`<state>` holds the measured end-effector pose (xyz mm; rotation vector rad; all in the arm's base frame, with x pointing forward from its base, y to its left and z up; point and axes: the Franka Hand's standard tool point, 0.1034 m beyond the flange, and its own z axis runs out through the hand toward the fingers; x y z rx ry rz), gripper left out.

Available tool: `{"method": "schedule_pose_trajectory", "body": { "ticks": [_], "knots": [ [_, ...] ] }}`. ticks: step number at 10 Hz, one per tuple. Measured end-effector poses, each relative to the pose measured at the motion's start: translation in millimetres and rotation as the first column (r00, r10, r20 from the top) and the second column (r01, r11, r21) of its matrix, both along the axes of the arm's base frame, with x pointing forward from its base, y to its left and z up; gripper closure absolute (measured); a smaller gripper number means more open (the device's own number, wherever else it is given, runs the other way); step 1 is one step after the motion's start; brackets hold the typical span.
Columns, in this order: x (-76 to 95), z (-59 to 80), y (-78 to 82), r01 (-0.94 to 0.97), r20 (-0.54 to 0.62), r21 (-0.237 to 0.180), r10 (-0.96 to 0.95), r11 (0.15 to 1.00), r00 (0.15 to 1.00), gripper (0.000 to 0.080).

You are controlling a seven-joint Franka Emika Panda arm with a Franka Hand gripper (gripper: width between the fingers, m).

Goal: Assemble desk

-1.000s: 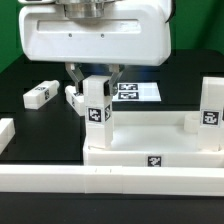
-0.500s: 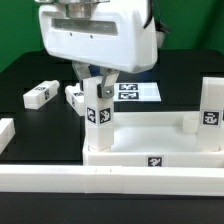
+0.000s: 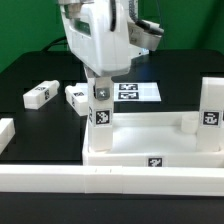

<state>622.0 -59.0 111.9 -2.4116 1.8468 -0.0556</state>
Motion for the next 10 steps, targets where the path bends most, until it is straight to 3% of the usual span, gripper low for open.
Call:
{"method": "schedule_pose_trajectory", "body": {
  "ticks": [1,3,6,10],
  "knots": [
    [0.0,-0.2,0.3,-0.026,0.001,-0.002,0.026,1.000,1.000,0.0509],
    [0.1,-0.5,0.5,-0.095,0.003,-0.009,0.095,0.995,0.995,0.0219],
    [0.1,-0.9,0.2,-0.320,0.011,-0.034,0.320,0.947,0.947,0.0154],
    [2.8,1.7,1.1,-0.686,0.012,-0.077,0.688,0.724,0.725,0.0151]
  ]
}}
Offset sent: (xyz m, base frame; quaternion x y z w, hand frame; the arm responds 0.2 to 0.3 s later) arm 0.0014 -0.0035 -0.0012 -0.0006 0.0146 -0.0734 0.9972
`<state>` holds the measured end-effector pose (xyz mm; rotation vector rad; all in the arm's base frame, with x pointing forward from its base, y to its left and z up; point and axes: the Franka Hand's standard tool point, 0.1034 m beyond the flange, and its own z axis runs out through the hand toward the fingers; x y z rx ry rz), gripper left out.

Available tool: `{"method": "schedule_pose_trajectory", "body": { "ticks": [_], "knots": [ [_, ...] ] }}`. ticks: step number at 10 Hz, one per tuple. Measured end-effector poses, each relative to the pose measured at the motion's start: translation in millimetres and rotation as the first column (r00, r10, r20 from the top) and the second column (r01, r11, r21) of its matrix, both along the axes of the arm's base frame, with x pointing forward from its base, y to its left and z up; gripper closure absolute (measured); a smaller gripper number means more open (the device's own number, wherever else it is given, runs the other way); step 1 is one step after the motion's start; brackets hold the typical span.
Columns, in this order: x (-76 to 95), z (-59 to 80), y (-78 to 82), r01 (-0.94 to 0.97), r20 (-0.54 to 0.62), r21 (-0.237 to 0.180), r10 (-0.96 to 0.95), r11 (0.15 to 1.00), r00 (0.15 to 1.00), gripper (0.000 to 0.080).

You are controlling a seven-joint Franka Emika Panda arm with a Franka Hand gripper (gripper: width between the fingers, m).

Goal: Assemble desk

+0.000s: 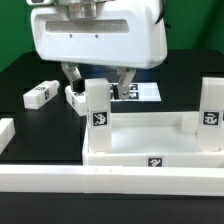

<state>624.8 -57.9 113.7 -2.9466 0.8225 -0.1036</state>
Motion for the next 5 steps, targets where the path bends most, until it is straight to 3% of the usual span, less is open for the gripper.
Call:
{"method": "schedule_pose_trajectory", "body": {
  "ticks": [3,5],
  "knots": [
    [1.8,-2.0,-0.7,-0.335,0.001,-0.051,0.336,0.941,0.942,0.0151],
    [1.7,-2.0,-0.1,-0.430,-0.011,-0.075,0.430,0.900,0.903,0.0151]
  ]
}}
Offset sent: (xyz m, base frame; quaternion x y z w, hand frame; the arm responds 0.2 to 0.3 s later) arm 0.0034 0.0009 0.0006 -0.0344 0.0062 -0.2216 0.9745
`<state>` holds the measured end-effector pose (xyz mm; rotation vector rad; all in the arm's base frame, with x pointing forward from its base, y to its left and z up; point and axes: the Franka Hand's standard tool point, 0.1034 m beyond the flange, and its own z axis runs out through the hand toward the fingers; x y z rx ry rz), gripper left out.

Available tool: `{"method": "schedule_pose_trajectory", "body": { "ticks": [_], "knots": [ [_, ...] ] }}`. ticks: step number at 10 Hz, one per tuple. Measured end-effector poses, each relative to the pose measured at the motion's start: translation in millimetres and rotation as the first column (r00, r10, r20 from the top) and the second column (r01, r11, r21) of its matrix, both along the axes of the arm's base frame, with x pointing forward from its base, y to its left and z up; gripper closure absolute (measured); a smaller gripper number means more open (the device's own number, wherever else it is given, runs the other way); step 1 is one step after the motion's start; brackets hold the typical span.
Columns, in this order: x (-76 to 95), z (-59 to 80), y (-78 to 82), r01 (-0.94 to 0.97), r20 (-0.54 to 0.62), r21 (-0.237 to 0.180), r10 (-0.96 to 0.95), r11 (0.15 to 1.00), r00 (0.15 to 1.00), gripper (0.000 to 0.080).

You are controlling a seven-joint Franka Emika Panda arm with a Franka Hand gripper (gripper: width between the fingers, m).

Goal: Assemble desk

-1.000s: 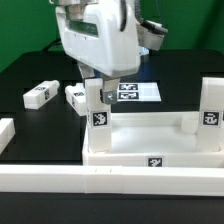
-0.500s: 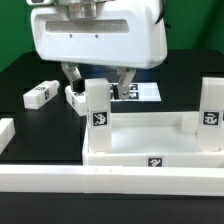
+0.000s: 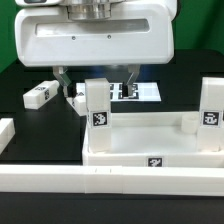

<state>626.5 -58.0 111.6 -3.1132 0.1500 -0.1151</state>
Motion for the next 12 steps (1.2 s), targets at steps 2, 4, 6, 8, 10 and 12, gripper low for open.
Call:
{"method": "schedule_pose_trajectory", "body": {
  "ticks": [2,4,6,8,10,12],
  "knots": [
    [0.2,0.3,-1.2,-0.119,0.002,-0.018,0.119,0.993,0.993,0.0151],
    [0.1,-0.4,-3.6,-0.241,0.005,-0.033,0.241,0.970,0.970,0.0151],
    [0.0,-0.5,-3.5,-0.233,0.005,-0.032,0.233,0.972,0.972,0.0281],
    [0.0,-0.6,-3.4,-0.229,0.005,-0.032,0.229,0.973,0.973,0.0511],
    [0.0,-0.6,-3.4,-0.214,0.005,-0.030,0.214,0.976,0.977,0.0511],
    [-0.6,-0.7,-6.4,-0.065,0.011,0.005,0.065,0.998,0.998,0.0511]
  ]
}}
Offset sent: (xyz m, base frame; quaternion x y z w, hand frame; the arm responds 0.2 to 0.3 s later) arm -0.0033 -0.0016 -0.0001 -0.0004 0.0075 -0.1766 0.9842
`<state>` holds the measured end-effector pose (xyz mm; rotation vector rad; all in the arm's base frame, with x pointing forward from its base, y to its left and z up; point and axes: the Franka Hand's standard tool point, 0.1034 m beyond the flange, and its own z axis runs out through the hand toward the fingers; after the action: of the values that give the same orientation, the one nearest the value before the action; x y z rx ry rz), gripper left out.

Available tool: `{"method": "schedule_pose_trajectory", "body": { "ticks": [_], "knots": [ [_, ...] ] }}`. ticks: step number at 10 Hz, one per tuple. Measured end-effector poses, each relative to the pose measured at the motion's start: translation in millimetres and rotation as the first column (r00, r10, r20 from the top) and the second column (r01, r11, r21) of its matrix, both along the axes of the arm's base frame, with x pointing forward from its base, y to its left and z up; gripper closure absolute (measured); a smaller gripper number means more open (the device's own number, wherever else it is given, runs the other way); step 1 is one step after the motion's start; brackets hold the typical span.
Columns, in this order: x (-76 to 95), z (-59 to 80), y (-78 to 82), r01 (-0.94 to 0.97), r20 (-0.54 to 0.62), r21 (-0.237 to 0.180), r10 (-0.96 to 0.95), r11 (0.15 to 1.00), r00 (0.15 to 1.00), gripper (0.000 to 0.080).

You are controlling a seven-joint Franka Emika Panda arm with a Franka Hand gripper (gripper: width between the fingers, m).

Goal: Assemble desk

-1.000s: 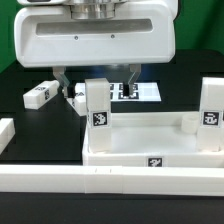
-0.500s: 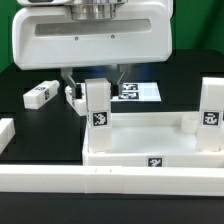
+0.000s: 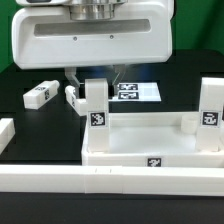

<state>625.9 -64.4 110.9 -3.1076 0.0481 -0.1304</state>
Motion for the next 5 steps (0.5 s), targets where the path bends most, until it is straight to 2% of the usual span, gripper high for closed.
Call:
{"method": "schedule_pose_trajectory", "body": {
  "ticks": [2,5],
  "knots": [
    [0.2,-0.5,0.6,0.237,-0.004,0.024,-0.237,0.971,0.972,0.0511],
    [0.6,-1.1,0.8,0.477,-0.010,0.044,-0.477,0.878,0.879,0.0511]
  ]
}}
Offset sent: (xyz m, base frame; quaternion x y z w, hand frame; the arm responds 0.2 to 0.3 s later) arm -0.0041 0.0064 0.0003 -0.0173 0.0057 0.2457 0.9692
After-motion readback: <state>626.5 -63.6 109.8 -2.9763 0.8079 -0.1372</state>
